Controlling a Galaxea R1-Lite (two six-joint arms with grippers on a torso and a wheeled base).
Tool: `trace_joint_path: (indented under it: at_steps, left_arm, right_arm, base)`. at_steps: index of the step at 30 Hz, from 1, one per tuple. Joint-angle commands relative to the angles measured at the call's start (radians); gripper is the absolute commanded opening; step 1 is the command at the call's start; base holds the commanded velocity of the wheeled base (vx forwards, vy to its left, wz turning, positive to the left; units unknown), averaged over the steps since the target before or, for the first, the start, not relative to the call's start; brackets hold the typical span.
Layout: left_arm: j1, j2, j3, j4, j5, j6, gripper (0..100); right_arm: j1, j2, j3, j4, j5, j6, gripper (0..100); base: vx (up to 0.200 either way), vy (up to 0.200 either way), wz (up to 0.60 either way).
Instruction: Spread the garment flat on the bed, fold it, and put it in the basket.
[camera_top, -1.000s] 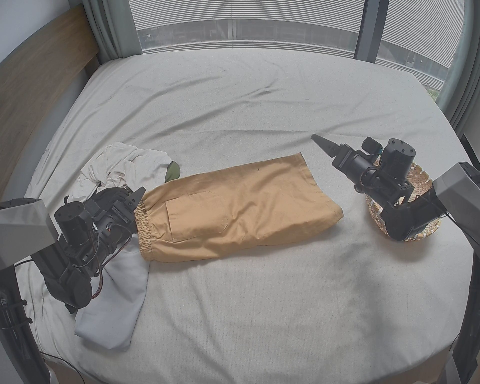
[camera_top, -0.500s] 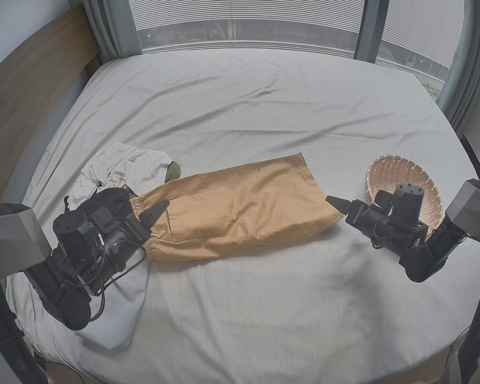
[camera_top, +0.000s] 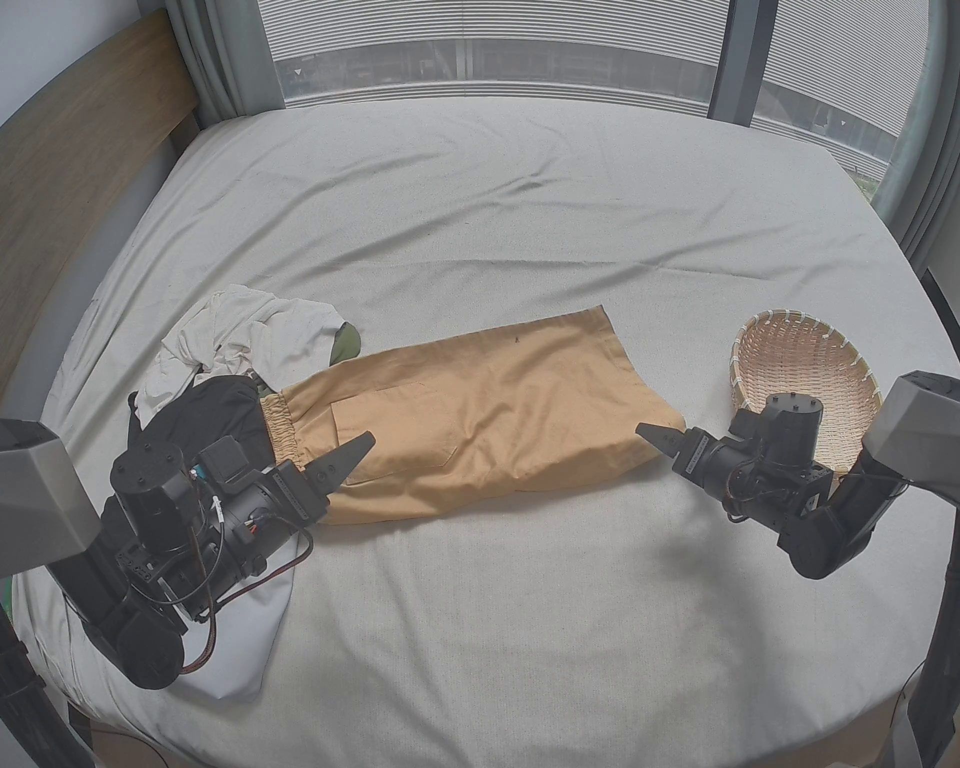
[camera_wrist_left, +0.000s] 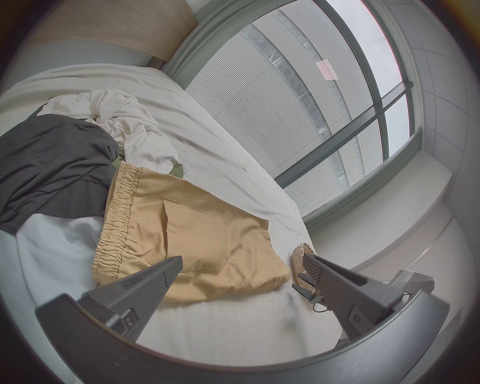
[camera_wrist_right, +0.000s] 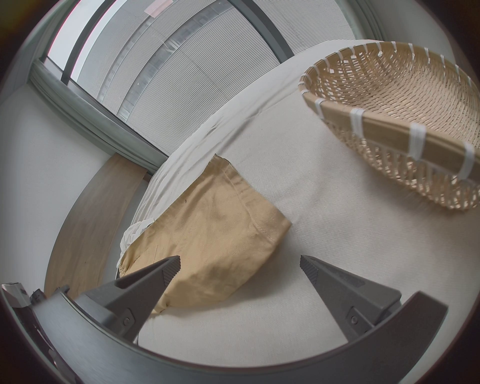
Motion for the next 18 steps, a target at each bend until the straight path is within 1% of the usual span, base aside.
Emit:
trace_joint_path:
  at_steps: [1,3,6,8,9,10,11,12,14,15,18]
  left_arm:
    - [-0.003,0.013,0.004,0.0,0.001,0.0,100]
    - [-0.003,0.013,0.007,0.0,0.001,-0.001,100]
    - [-0.001,0.014,0.007,0.0,0.001,0.0,100]
    - [-0.003,0.013,0.007,0.0,0.001,0.0,100]
    - [-0.001,0.013,0.007,0.0,0.003,0.0,100]
    - [-0.001,0.013,0.007,0.0,0.003,0.0,100]
    - [-0.001,0.013,0.008,0.0,0.003,0.0,100]
    - [-0.001,0.013,0.008,0.0,0.003,0.0,100]
    - [0.007,0.013,0.007,0.0,0.004,0.0,100]
    - [0.011,0.014,0.005,0.001,0.004,0.0,100]
    - [0.02,0.016,0.002,0.001,0.004,0.0,100]
  right_arm:
    - [0.027,0.082,-0.071,0.004,-0.003,0.004,100]
    - [0.032,0.092,-0.085,0.005,-0.004,0.004,100]
    - [0.06,0.134,-0.162,0.054,-0.007,0.006,100]
    - [0.064,0.146,-0.192,0.076,-0.015,0.006,100]
    - [0.069,0.161,-0.24,0.102,-0.026,0.007,100]
    - [0.069,0.161,-0.24,0.102,-0.026,0.007,100]
    - [0.07,0.167,-0.284,0.135,-0.034,0.012,100]
    - [0.07,0.167,-0.284,0.135,-0.034,0.012,100]
    - [0.081,0.169,-0.336,0.154,-0.049,0.061,100]
    - [0.081,0.169,-0.344,0.151,-0.055,0.075,0]
    - [0.081,0.167,-0.35,0.143,-0.064,0.09,0]
  base:
    - [0.0,0.0,0.0]
    - [0.0,0.0,0.0]
    - [0.0,0.0,0.0]
    - [0.0,0.0,0.0]
    - [0.0,0.0,0.0]
    - [0.0,0.0,0.0]
    - [0.0,0.0,0.0]
    - [0.0,0.0,0.0]
    - [0.0,0.0,0.0]
    - [0.0,0.0,0.0]
    - [0.0,0.0,0.0]
